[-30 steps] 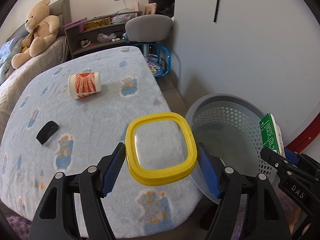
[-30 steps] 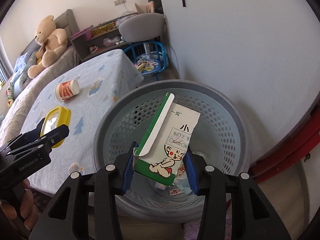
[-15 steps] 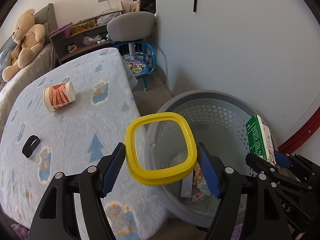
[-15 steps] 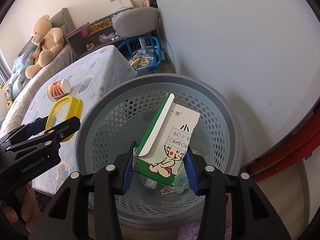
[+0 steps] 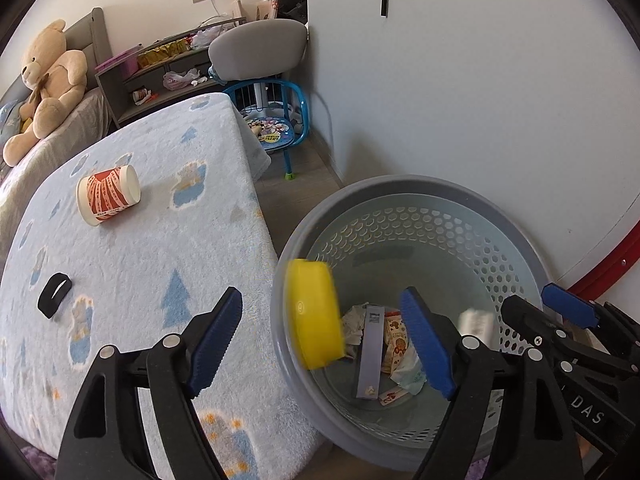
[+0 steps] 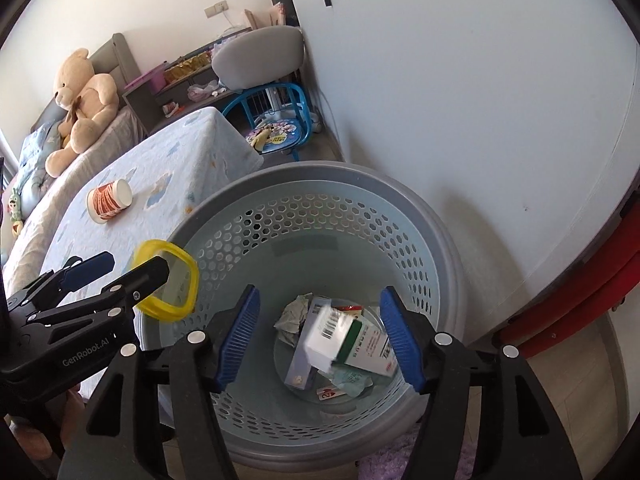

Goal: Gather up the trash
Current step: 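Open both tools to drop the yellow lid and milk carton into the basket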

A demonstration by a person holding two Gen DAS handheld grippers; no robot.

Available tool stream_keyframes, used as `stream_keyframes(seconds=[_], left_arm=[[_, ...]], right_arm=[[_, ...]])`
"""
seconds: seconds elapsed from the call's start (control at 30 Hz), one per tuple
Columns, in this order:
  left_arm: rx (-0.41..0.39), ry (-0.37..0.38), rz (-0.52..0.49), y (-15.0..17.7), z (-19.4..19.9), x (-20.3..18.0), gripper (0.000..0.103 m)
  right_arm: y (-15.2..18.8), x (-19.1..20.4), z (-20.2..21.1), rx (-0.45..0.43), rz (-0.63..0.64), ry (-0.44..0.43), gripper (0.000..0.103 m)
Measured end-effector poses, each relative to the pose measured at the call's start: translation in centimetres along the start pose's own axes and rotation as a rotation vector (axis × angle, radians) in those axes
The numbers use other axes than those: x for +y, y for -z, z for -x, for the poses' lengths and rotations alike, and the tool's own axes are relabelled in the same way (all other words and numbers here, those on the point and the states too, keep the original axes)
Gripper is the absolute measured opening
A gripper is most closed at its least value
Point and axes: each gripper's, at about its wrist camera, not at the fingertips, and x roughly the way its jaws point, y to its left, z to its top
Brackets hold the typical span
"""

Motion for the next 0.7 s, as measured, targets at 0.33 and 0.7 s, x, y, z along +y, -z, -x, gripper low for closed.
stream_keyframes(seconds=[0.33, 0.7], left_arm=[[-0.005, -0.020, 0.015, 0.15, 0.42, 0.40, 0.078], [-0.008, -0.026, 0.026, 0.28, 0.60, 0.70, 0.078]], right_arm=[[-0.04, 0.04, 0.00, -0.004, -0.005, 0.000, 0.066], [0.12, 0.45, -0.25, -0.003, 0.008, 0.010, 0.066]])
